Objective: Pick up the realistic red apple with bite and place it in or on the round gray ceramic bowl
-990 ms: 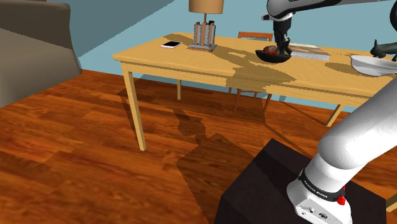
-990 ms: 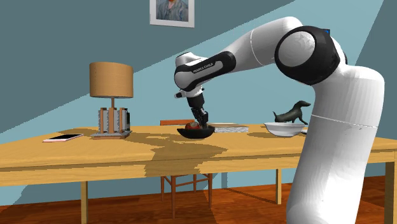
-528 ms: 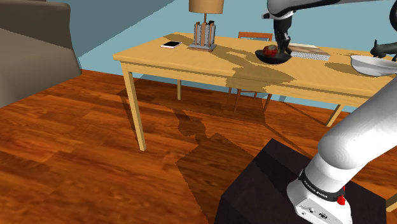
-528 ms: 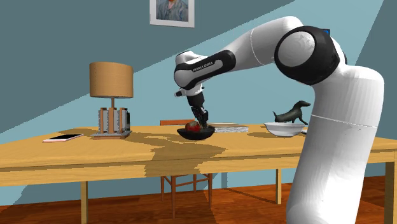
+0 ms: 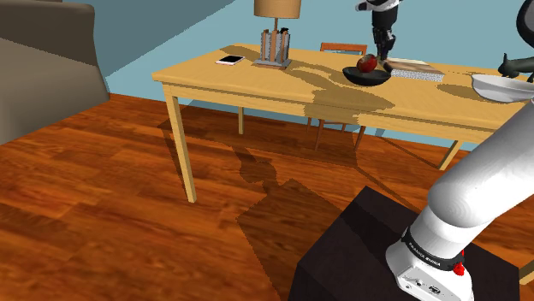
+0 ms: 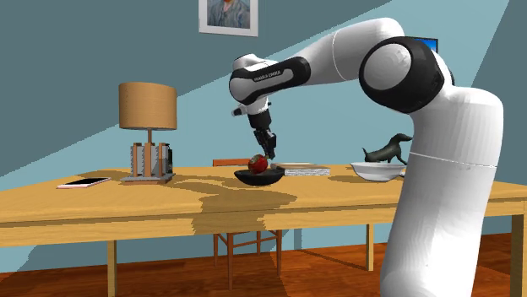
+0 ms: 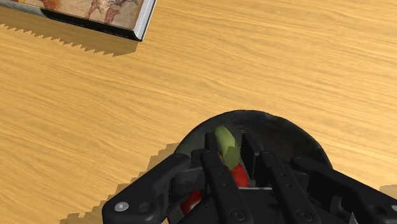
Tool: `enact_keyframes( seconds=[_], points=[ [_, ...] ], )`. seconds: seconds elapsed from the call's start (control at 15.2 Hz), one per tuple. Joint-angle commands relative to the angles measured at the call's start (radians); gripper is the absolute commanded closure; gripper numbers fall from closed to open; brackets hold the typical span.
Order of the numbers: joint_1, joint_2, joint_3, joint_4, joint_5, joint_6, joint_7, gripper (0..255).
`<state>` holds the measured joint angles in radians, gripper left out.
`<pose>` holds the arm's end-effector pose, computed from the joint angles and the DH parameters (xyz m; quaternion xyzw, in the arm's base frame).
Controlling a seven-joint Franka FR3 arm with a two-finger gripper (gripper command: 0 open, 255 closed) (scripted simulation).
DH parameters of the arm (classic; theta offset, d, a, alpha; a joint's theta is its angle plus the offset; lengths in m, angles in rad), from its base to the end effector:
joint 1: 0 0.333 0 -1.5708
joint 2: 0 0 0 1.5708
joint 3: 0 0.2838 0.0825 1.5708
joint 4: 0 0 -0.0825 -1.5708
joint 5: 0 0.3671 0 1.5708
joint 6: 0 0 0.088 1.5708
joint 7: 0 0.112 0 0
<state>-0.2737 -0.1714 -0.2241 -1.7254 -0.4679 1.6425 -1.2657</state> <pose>0.4098 -0.2874 0.6188 0.9022 0.3727 -0.1382 0.1675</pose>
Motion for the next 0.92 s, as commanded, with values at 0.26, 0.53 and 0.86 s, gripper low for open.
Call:
enact_keyframes(
  seconds=[0.26,0.53,0.86],
  points=[
    [0.002,0.023,0.003,0.101,0.006,-0.073,-0.031,255],
    [0.002,0.046,0.004,0.181,0.011,-0.124,-0.055,255],
    [0.018,0.074,0.027,0.294,0.011,-0.219,-0.058,255]
  ],
)
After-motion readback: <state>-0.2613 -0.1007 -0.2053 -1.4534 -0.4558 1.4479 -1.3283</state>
